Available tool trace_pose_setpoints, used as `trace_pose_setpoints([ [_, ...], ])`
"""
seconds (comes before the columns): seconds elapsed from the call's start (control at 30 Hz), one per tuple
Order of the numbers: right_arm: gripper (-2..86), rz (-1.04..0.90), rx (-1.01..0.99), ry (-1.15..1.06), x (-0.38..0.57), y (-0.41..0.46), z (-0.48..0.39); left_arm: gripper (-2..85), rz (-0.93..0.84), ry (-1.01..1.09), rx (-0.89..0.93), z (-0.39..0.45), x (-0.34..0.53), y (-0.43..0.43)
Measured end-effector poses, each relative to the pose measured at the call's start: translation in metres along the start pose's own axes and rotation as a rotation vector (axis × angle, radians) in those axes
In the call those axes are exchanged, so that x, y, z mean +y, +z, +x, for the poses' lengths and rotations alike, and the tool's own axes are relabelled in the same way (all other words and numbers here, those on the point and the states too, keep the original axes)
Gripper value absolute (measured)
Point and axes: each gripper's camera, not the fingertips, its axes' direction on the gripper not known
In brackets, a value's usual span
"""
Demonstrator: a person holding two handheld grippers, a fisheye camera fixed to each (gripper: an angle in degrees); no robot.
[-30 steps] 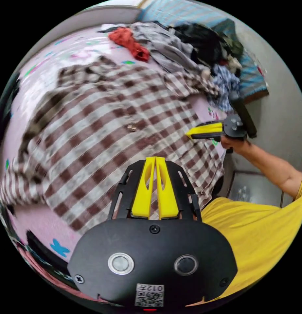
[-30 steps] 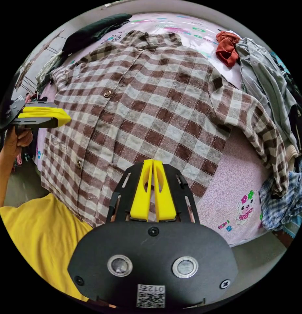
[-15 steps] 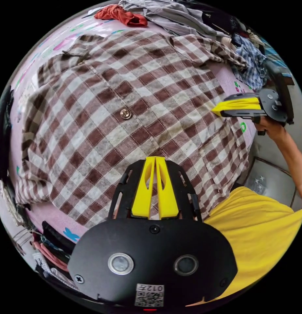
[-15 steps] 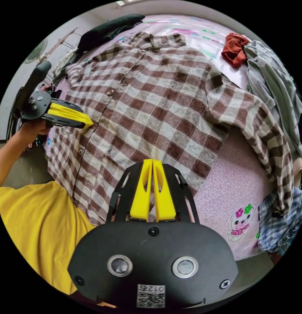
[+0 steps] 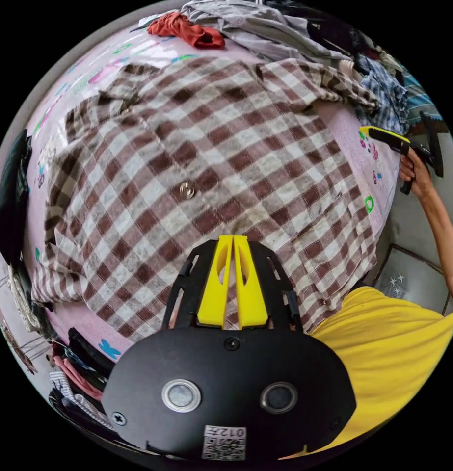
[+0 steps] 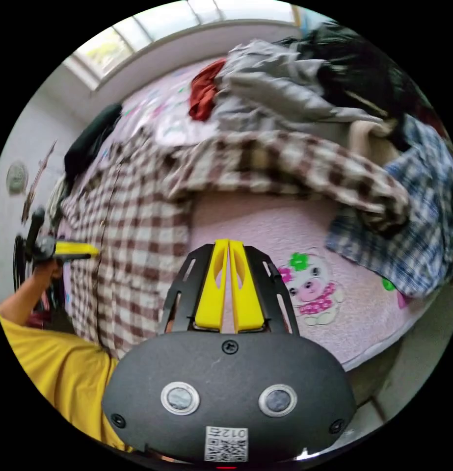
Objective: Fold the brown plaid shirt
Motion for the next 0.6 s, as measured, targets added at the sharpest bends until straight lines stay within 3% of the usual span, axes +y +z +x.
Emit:
trace_pose_setpoints([
  [0.07,2.7,0.115,0.112,0.156,-0.009,-0.039,0.056,0.5,0.027,0.058,0.001,0.007,-0.027,-0.013],
  [0.27,8.2,0.202,0.056,0.525,-0.001,-0.091,0.175,0.5,0.164,0.214,0.060,0.035,-0.160,-0.060],
  [0.6,10.8,0.296,-0.140,0.697,0.049,-0.116,0.253,2.5,0.192,0.682,-0.001,0.253,-0.334,-0.076],
])
